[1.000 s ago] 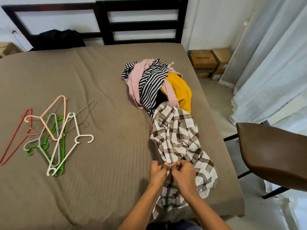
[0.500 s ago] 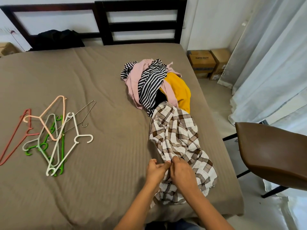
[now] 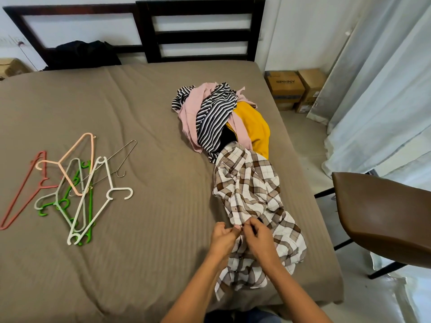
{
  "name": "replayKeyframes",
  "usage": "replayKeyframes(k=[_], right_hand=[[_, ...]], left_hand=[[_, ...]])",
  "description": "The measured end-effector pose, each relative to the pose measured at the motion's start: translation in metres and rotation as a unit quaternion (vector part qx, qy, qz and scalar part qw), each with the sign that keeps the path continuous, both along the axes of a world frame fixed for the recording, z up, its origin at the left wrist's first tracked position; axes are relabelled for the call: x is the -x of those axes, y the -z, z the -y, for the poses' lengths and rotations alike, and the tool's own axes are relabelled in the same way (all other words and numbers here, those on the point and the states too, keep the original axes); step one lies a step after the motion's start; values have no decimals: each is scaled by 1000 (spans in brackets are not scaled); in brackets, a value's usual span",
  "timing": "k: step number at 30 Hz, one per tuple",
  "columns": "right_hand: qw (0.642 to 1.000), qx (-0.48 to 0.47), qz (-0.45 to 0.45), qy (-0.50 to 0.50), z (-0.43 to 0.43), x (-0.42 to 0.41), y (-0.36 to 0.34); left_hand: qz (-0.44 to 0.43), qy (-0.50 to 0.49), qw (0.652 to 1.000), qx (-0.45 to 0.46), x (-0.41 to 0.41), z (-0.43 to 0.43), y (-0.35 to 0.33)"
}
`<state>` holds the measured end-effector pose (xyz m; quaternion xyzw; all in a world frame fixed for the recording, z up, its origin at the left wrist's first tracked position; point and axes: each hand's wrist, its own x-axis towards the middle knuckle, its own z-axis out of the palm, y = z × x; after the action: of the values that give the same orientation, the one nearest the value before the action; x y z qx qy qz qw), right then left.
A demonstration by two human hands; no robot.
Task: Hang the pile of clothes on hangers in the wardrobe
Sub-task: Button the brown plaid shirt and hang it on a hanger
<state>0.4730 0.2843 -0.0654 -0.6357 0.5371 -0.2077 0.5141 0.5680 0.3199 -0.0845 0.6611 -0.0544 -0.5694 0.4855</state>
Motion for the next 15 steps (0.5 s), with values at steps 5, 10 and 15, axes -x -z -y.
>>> replayKeyframes(k=[5, 10, 15], right_hand=[[955, -281, 97, -4, 24, 10, 2], [976, -207, -20, 59, 40, -10, 2], [969, -232, 60, 65, 35, -5, 9]], left_hand=[[17, 36, 998, 38, -10, -8, 0], [45, 108, 990, 75, -7, -15, -4], [-87, 51, 994, -50, -15, -9, -9]])
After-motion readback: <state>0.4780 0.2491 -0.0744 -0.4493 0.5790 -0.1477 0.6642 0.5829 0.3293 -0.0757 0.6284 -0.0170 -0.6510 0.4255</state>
